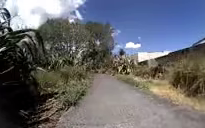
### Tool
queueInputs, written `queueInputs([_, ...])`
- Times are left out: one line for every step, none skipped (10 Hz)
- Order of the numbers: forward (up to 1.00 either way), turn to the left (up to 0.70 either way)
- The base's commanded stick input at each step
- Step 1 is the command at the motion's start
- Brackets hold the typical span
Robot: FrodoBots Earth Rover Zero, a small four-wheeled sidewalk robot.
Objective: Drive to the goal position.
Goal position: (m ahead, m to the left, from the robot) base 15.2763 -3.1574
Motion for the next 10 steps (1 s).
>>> queueInputs([0.70, 0.00])
queueInputs([0.70, 0.00])
queueInputs([0.70, 0.00])
queueInputs([0.70, 0.00])
queueInputs([0.70, 0.00])
queueInputs([0.70, 0.00])
queueInputs([0.70, 0.00])
queueInputs([0.70, -0.01])
queueInputs([0.70, -0.02])
queueInputs([0.70, -0.02])
